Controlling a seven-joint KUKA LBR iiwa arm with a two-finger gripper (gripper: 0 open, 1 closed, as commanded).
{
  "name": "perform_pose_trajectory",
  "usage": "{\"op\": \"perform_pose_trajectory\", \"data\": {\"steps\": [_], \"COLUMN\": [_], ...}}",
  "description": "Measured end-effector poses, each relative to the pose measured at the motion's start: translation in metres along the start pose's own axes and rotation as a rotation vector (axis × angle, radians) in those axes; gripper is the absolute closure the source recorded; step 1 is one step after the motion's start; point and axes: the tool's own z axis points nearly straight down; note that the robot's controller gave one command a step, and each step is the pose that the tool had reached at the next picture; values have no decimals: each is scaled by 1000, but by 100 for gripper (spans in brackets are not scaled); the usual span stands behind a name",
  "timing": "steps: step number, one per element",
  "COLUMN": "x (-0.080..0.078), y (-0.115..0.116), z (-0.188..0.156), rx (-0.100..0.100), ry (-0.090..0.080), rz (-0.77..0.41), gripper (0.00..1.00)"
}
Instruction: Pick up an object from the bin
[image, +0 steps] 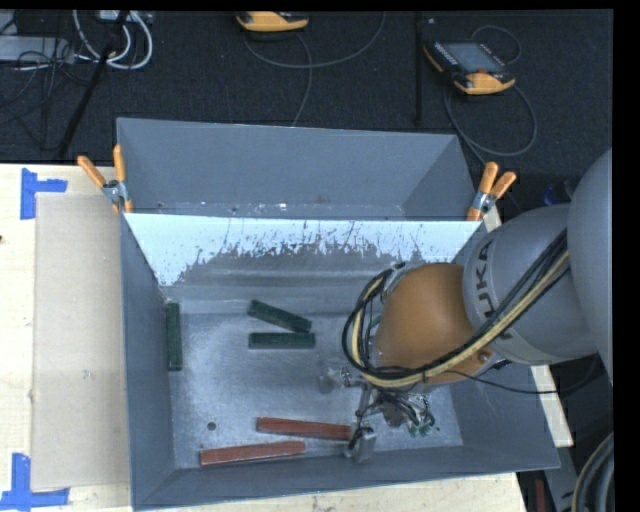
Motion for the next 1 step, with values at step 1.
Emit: {"op": "perform_pose_trajectory", "data": {"steps": [1], "x": [2], "y": [0], "z": [-1], "rx": [-1], "ry": [4], "rz": [3], "gripper": [100]}}
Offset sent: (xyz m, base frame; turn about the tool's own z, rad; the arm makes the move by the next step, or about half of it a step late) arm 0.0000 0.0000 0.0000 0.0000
